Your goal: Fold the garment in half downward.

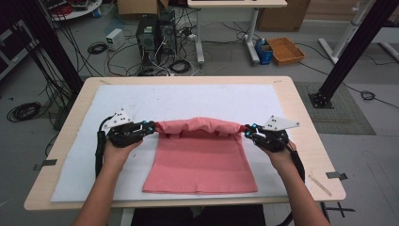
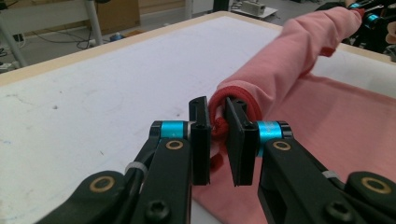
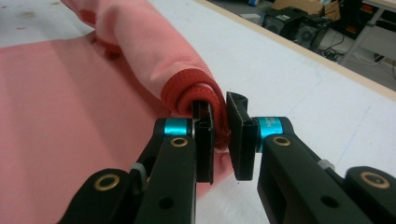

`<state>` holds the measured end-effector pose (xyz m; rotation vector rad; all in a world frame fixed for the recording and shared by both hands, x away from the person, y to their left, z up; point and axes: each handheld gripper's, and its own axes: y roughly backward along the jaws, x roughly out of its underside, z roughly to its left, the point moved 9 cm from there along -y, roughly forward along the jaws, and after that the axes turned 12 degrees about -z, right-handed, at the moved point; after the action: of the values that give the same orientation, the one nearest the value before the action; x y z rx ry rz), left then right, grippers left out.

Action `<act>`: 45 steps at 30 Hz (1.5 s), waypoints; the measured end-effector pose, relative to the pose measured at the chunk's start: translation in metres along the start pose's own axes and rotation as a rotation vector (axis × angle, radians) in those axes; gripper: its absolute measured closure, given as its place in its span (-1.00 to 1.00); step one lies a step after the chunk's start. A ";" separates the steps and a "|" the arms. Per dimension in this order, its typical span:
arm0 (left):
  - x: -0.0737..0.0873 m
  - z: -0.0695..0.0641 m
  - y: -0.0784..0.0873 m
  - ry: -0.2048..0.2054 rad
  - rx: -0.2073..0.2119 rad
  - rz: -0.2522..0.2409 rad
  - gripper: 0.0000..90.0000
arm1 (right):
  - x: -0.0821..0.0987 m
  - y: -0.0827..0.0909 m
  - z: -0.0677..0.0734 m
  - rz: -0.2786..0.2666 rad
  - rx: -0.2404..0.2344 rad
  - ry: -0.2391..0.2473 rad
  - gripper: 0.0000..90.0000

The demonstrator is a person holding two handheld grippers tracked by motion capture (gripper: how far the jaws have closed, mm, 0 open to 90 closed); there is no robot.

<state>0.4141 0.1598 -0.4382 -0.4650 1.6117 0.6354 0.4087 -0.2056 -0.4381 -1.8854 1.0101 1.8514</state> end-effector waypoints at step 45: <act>0.047 -0.054 0.047 0.032 0.033 0.046 -0.06 | 0.060 0.067 0.050 0.030 -0.087 -0.059 0.17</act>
<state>0.3369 0.1642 -0.4749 -0.4162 1.6647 0.6378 0.3217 -0.2354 -0.4850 -1.8613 0.9585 1.9861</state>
